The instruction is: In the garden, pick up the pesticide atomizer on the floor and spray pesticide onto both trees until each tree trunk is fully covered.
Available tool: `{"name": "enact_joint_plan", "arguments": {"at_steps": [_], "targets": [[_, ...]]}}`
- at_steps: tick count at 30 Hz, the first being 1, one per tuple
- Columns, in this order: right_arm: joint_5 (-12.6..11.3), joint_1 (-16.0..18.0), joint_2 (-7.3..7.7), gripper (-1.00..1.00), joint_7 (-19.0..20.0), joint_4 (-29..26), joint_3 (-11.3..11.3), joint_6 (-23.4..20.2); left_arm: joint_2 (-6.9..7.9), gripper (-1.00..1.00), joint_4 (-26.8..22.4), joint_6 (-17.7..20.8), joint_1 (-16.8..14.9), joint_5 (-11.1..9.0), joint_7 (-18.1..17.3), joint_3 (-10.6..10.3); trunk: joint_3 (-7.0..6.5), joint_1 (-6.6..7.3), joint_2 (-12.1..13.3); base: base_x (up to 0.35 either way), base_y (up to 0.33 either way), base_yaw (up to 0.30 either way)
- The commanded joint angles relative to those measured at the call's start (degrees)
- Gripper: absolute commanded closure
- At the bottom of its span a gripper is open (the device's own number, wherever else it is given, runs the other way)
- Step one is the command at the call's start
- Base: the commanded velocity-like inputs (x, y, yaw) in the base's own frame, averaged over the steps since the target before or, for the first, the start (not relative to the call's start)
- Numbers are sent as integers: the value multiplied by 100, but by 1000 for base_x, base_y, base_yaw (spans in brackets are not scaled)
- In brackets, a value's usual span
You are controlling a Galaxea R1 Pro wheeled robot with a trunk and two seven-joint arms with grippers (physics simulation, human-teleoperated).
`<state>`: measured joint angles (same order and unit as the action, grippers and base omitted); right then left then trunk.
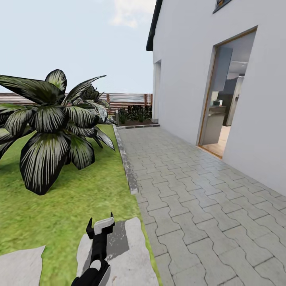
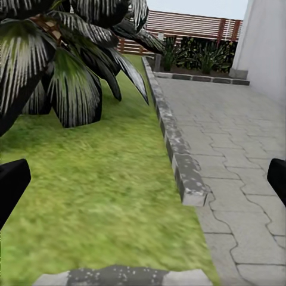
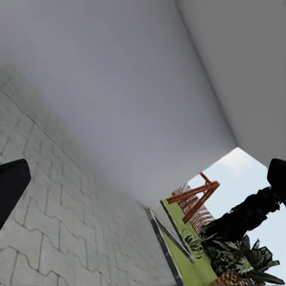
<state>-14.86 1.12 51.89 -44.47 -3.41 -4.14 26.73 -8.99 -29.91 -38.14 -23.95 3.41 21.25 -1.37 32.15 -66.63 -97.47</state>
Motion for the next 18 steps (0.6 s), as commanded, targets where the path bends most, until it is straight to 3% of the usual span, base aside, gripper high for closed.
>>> {"name": "enact_joint_plan", "arguments": {"at_steps": [1,8,18], "targets": [[7,2,8,-100,2,-111,-53,35,2,-100,3,-3,-4,37,54,-14,24,-22,-45,0,0,0],[1,4,111,-100,17,-1071,-61,36,4,-100,9,-1,-4,38,54,-13,150,-176,-325,0,0,0],[0,6,119,-100,25,-1252,-60,34,27,-100,172,-7,-4,45,54,-4,330,-395,-726,0,0,0]]}}
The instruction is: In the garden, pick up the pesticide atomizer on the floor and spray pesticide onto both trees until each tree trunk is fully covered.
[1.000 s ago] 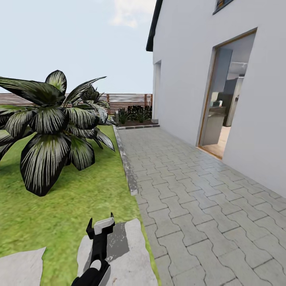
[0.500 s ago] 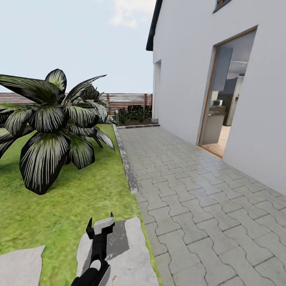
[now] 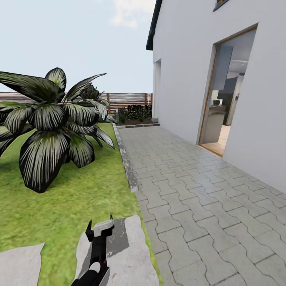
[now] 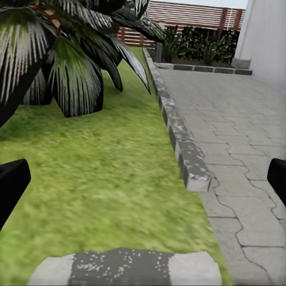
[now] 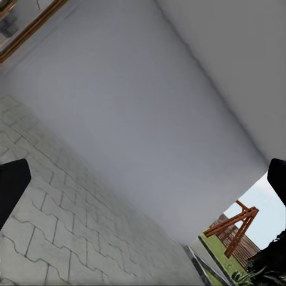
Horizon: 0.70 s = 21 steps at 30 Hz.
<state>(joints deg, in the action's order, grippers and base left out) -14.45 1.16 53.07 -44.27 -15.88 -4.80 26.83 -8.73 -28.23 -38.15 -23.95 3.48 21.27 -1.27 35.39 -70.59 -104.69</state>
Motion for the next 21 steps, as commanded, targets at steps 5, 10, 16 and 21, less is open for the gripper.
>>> {"name": "enact_joint_plan", "arguments": {"at_steps": [5,10,16,21], "targets": [[-51,2,-5,-100,6,-103,4,24,2,-100,31,-7,-4,38,53,-7,96,-110,-205,0,0,0],[-72,6,-38,-100,4,-454,5,16,8,-100,36,-7,-4,38,53,0,186,-220,-405,0,0,0],[-419,7,-76,-100,3,-535,4,7,18,-100,37,-8,-4,38,53,4,294,-351,-646,0,0,0],[-611,7,-199,-100,10,-552,5,15,20,-100,37,-8,-4,38,53,4,383,-461,-846,0,0,0]]}}
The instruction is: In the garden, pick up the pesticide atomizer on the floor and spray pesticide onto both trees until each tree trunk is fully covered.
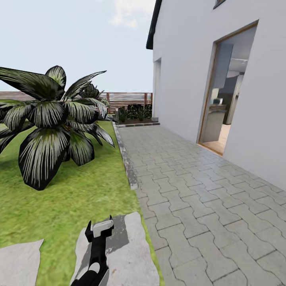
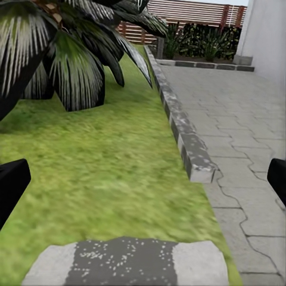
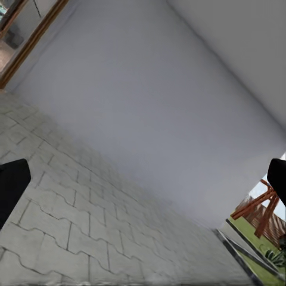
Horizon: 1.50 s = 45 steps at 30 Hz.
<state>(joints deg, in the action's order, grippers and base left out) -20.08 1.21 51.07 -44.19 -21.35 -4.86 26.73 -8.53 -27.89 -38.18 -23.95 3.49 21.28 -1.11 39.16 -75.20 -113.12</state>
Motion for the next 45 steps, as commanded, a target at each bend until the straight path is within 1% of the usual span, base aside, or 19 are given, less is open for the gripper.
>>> {"name": "enact_joint_plan", "arguments": {"at_steps": [1,4,6,10,13,15,17,26,30,33,45], "targets": [[-53,2,-38,-100,3,-8,13,27,1,-100,3,-6,-4,38,51,-12,24,-22,-44,0,0,0],[-66,2,-175,-100,6,-92,22,31,3,-100,3,-6,-4,38,51,-5,78,-88,-165,0,0,0],[-69,2,-215,-100,6,-145,22,32,12,-100,3,-6,-4,38,51,-1,114,-132,-245,0,0,0],[-80,2,-325,-100,8,-304,25,46,91,-100,8,-6,-4,34,51,7,186,-220,-405,0,0,0],[-29,2,-435,-100,7,-502,39,41,137,-100,14,-6,-4,30,52,23,240,-285,-526,0,0,0],[-14,1,-446,-100,7,-521,42,38,142,-100,43,-6,-4,27,53,25,276,-329,-606,0,0,0],[1,2,-462,-100,7,-555,46,43,149,-100,248,-12,-4,8,56,4,312,-373,-686,0,0,0],[4,2,-488,-100,7,-578,47,57,173,-100,491,-16,-4,-5,60,43,473,-571,-1047,0,0,0],[4,2,-498,-100,7,-586,47,100,316,-100,625,-21,-4,-10,60,47,545,-659,-1207,0,0,0],[4,2,-500,-100,7,-589,47,205,374,-100,671,-23,-4,-9,55,28,599,-725,-1328,0,0,0],[10,2,-501,-100,7,-583,47,260,396,-100,697,-15,-4,-2,46,-4,814,-988,-1809,0,0,0]]}}
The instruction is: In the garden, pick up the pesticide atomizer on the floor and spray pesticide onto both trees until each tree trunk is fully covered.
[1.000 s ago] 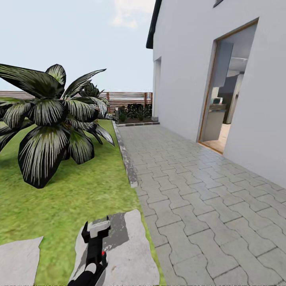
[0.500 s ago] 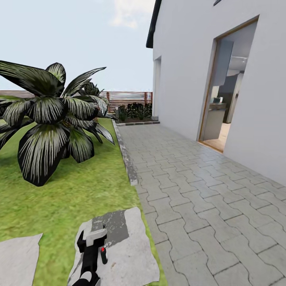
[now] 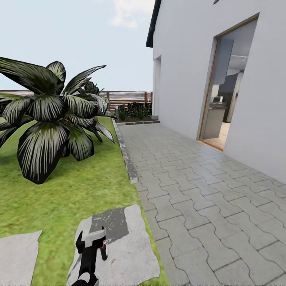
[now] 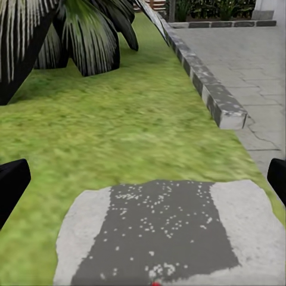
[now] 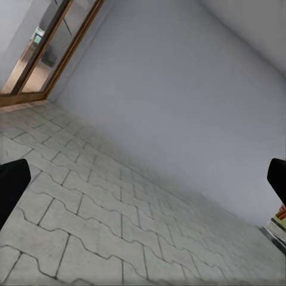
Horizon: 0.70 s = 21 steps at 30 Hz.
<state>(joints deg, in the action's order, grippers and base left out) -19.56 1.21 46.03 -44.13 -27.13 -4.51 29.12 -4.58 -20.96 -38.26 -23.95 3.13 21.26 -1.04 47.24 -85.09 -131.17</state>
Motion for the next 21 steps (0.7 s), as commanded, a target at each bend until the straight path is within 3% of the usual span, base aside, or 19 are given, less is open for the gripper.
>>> {"name": "enact_joint_plan", "arguments": {"at_steps": [1,12,21], "targets": [[-42,2,2,-100,1,-5,11,22,0,-100,4,-7,-4,35,47,-13,24,-22,-44,0,0,0],[-40,2,2,-100,1,-3,11,24,-25,-100,14,-1,-4,40,28,-26,222,-263,-485,0,0,0],[-39,2,2,-100,1,4,11,24,-34,-100,18,10,-4,39,-371,-20,383,-461,-846,0,0,0]]}}
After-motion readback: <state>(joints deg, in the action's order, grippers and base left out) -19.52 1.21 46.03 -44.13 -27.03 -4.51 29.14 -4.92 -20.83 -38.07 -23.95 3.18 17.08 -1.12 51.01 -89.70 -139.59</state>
